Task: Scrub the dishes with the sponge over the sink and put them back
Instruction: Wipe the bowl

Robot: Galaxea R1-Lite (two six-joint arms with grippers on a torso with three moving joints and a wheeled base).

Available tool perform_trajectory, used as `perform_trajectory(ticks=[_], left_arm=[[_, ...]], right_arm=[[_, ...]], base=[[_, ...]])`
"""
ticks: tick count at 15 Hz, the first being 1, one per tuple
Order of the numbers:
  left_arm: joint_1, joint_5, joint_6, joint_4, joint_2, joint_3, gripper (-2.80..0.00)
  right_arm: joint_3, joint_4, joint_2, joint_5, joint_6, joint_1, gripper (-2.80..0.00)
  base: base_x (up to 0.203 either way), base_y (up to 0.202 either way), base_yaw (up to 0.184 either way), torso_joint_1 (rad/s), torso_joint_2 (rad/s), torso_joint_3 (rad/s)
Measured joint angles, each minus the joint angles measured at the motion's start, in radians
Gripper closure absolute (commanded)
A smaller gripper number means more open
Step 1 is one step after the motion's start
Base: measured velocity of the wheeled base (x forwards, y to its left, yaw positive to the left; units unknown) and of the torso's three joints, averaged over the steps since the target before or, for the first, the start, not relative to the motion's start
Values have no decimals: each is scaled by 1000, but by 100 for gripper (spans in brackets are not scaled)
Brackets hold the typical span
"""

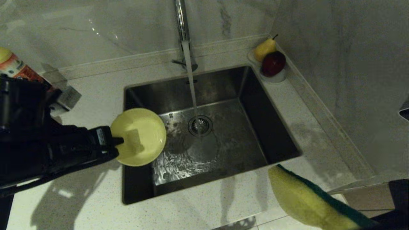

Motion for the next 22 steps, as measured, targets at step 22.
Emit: perform_trajectory(ticks=[22], left_arm=[[-164, -23, -14, -128, -57, 215, 0]], right_arm=[[-457, -7, 701, -48, -3, 184, 0]], base=[[0, 0, 0, 0, 0, 0]])
